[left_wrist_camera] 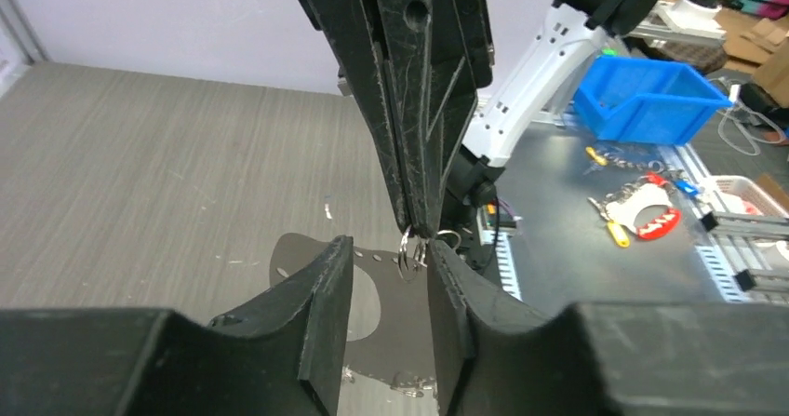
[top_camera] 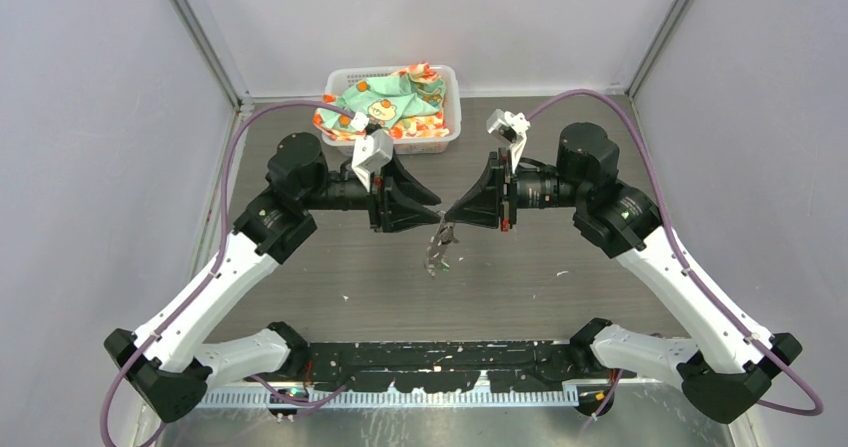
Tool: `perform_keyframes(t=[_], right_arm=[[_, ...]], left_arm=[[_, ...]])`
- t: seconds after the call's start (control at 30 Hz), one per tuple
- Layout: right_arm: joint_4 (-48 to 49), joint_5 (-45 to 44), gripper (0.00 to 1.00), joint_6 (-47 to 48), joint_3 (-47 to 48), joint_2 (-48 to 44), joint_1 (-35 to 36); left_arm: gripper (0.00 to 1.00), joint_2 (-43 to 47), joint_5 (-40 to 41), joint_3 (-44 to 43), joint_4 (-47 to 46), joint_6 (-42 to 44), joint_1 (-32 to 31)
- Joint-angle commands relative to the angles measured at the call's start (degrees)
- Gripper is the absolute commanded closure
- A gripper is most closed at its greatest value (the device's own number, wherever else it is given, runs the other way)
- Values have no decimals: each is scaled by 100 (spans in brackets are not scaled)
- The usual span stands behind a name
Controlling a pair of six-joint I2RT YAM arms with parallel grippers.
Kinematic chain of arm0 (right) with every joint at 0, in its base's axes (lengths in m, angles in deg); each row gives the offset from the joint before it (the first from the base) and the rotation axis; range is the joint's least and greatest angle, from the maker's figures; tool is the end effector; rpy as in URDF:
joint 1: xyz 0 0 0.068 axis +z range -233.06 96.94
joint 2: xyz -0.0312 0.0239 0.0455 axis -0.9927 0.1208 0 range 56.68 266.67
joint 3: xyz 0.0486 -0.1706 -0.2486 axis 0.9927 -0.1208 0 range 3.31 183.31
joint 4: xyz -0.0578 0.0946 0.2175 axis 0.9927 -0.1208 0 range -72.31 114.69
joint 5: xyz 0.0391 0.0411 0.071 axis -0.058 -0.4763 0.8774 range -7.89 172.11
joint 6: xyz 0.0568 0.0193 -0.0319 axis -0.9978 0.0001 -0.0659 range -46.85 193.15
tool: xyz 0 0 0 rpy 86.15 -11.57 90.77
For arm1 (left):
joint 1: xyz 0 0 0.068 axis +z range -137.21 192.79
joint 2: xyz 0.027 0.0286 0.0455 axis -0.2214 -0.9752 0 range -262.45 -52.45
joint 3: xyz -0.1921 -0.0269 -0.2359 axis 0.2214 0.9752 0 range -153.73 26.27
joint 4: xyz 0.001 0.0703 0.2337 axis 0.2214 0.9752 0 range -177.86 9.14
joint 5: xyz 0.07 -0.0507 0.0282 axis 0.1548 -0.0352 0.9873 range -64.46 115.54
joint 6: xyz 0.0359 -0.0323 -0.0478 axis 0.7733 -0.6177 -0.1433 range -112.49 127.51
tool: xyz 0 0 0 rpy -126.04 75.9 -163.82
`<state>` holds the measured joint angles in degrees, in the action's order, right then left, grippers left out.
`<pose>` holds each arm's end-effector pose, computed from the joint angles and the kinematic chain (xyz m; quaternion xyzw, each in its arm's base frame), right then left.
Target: Put the keys on the keyring
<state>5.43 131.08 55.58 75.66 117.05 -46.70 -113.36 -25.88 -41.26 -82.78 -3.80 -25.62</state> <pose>0.1293 0.1463 0.4639 -0.3817 0.6293 0.5499 0.3949 0.1311 -0.1585 0.4621 0.4494 0.5382 -0.5460 0.4586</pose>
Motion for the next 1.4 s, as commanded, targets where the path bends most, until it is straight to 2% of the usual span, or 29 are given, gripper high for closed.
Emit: perform_keyframes(t=[0.0, 0.1, 0.23, 0.43, 0.63, 0.8, 1.1, 1.23, 1.37], right_arm=[[-695, 96, 99, 413, 599, 3, 43], [-1305, 129, 99, 736, 875, 134, 54], [-2050, 18, 99, 1165, 1245, 362, 135], [-2924, -533, 99, 1724, 1794, 682, 470], [-3129, -876, 99, 1953, 2014, 855, 683], [-3286, -979, 99, 2043, 2185, 959, 792], [-3400, -1056, 99, 2095, 2371, 1113, 932], [-3451, -1074, 99, 2120, 2424, 1170, 964], [-3503, -1082, 99, 2160, 2521, 1252, 1001]], left_arm=[[58, 14, -625, -490, 1073, 1043, 68], [52, -124, -649, -869, 2023, 1962, 72], [52, -461, -631, -1399, 2872, 2489, 76], [58, -1266, -958, -2536, 4452, 3045, 71], [68, -1832, -1299, -3322, 5637, 3592, 53], [71, -1793, -1328, -3241, 5839, 3812, 6], [70, -1872, -1028, -3303, 5719, 3825, -184], [76, -1881, -1059, -3320, 5749, 3827, -199], [88, -1899, -1019, -3328, 5850, 3975, -234]])
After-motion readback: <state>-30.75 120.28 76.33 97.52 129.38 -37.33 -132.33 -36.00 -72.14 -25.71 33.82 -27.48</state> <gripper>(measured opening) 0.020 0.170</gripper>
